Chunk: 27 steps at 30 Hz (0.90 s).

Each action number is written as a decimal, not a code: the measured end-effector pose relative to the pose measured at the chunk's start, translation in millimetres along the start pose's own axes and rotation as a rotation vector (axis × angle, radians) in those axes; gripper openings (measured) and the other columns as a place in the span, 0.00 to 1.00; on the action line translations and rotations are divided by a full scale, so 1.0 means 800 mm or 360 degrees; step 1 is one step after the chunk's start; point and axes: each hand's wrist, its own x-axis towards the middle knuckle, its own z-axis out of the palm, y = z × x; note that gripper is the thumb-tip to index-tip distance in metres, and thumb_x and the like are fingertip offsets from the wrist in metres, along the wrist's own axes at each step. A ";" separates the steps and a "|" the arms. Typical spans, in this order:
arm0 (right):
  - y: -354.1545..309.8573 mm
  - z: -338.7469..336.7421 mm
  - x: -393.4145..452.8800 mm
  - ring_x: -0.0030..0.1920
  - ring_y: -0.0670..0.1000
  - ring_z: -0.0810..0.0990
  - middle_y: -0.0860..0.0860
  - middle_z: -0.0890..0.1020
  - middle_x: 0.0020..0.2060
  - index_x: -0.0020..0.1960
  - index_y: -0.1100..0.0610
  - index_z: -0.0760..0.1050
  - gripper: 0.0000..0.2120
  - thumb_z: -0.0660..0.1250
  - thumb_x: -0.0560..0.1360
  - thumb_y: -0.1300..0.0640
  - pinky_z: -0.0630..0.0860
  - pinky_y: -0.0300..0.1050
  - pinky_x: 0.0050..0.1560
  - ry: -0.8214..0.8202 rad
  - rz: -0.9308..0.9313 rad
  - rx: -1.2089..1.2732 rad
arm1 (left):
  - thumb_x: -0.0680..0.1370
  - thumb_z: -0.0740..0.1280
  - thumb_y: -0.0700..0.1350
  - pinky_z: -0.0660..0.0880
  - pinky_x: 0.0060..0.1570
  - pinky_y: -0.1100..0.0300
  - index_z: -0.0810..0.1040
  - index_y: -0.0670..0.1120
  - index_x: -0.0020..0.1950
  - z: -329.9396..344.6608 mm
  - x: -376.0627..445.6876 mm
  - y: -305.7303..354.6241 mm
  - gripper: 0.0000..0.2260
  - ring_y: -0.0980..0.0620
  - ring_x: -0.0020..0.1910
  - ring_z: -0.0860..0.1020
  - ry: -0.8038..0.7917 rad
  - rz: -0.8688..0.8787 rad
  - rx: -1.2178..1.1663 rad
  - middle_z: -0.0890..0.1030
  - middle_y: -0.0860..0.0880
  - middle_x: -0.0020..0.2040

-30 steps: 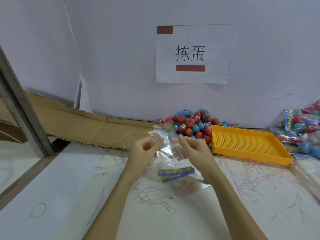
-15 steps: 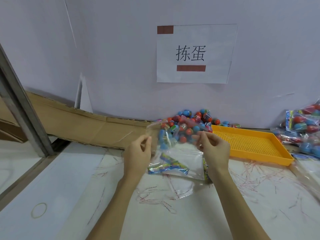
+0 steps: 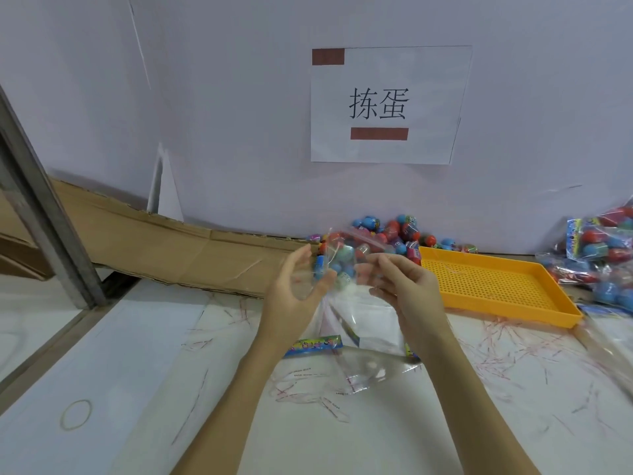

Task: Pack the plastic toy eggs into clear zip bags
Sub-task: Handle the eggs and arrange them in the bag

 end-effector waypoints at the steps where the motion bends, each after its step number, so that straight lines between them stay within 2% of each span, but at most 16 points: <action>1: -0.001 0.002 -0.001 0.46 0.54 0.87 0.57 0.88 0.48 0.54 0.60 0.84 0.10 0.65 0.83 0.58 0.80 0.37 0.40 -0.0082 0.0037 0.0018 | 0.74 0.76 0.58 0.76 0.63 0.64 0.74 0.56 0.73 -0.002 0.000 0.000 0.29 0.62 0.63 0.79 -0.0089 -0.0104 -0.0136 0.81 0.60 0.63; 3: -0.002 0.005 -0.003 0.45 0.55 0.87 0.58 0.87 0.48 0.54 0.60 0.84 0.10 0.65 0.82 0.57 0.81 0.38 0.40 -0.0181 0.0091 0.0018 | 0.72 0.79 0.56 0.79 0.57 0.64 0.75 0.57 0.71 -0.006 0.000 -0.001 0.29 0.59 0.56 0.83 -0.0195 -0.0207 -0.0341 0.85 0.58 0.57; 6: 0.000 0.009 -0.005 0.45 0.54 0.87 0.55 0.88 0.47 0.56 0.58 0.83 0.08 0.66 0.82 0.57 0.81 0.40 0.41 -0.0102 0.0066 -0.0058 | 0.72 0.80 0.50 0.80 0.38 0.62 0.83 0.52 0.60 -0.009 0.000 0.000 0.18 0.50 0.35 0.84 -0.0221 -0.0225 -0.0537 0.87 0.46 0.45; 9: 0.008 0.017 -0.005 0.46 0.45 0.84 0.48 0.85 0.47 0.59 0.53 0.76 0.09 0.71 0.80 0.58 0.79 0.34 0.44 0.0295 -0.0343 -0.0627 | 0.73 0.79 0.48 0.75 0.27 0.61 0.84 0.54 0.51 -0.010 -0.001 0.000 0.09 0.49 0.27 0.80 -0.0167 -0.0175 -0.0334 0.86 0.46 0.41; 11: 0.009 0.023 -0.007 0.49 0.43 0.80 0.46 0.80 0.48 0.55 0.52 0.76 0.08 0.73 0.78 0.58 0.76 0.30 0.47 0.0456 -0.0709 -0.1020 | 0.75 0.78 0.47 0.73 0.24 0.63 0.84 0.54 0.49 -0.010 -0.003 0.000 0.06 0.53 0.25 0.79 -0.0184 -0.0160 -0.0185 0.86 0.48 0.39; 13: 0.008 0.029 -0.009 0.47 0.43 0.80 0.46 0.80 0.45 0.50 0.52 0.78 0.04 0.73 0.77 0.58 0.76 0.29 0.46 0.0416 -0.0923 -0.1117 | 0.75 0.78 0.48 0.72 0.26 0.68 0.84 0.51 0.50 -0.008 -0.006 0.002 0.06 0.59 0.26 0.78 -0.0221 -0.0159 -0.0132 0.86 0.49 0.40; 15: 0.010 0.033 -0.011 0.45 0.42 0.81 0.42 0.82 0.42 0.48 0.51 0.80 0.03 0.73 0.78 0.55 0.77 0.30 0.44 0.0240 -0.0942 -0.1087 | 0.75 0.77 0.50 0.75 0.30 0.69 0.84 0.48 0.51 -0.007 -0.007 0.005 0.09 0.60 0.31 0.81 -0.0242 -0.0163 -0.0094 0.86 0.50 0.42; 18: 0.016 0.038 -0.014 0.45 0.42 0.82 0.42 0.83 0.44 0.53 0.52 0.81 0.08 0.73 0.77 0.50 0.79 0.34 0.44 0.0039 -0.0789 -0.1138 | 0.73 0.77 0.53 0.83 0.47 0.55 0.85 0.49 0.52 -0.006 -0.006 0.006 0.12 0.54 0.43 0.86 -0.0249 -0.0146 -0.0011 0.86 0.51 0.44; 20: 0.017 0.036 -0.014 0.45 0.42 0.82 0.44 0.83 0.46 0.55 0.53 0.81 0.11 0.74 0.76 0.49 0.78 0.33 0.43 0.0019 -0.0711 -0.1124 | 0.73 0.76 0.55 0.83 0.52 0.53 0.85 0.52 0.52 -0.007 -0.005 0.005 0.12 0.53 0.47 0.85 -0.0231 -0.0150 0.0038 0.86 0.54 0.46; 23: 0.014 0.028 -0.010 0.44 0.42 0.81 0.41 0.83 0.42 0.53 0.51 0.82 0.11 0.76 0.74 0.47 0.77 0.33 0.41 -0.0083 -0.0607 -0.1162 | 0.72 0.76 0.57 0.83 0.53 0.55 0.85 0.56 0.50 -0.010 -0.003 0.002 0.10 0.56 0.50 0.83 -0.0238 -0.0101 0.0086 0.85 0.56 0.46; 27: 0.011 0.017 -0.008 0.44 0.43 0.76 0.41 0.80 0.38 0.42 0.48 0.80 0.13 0.73 0.71 0.39 0.72 0.37 0.43 -0.0295 -0.0486 -0.1459 | 0.71 0.75 0.63 0.80 0.46 0.61 0.84 0.55 0.50 -0.013 -0.005 -0.001 0.15 0.58 0.47 0.82 -0.0286 0.0067 0.0330 0.84 0.57 0.44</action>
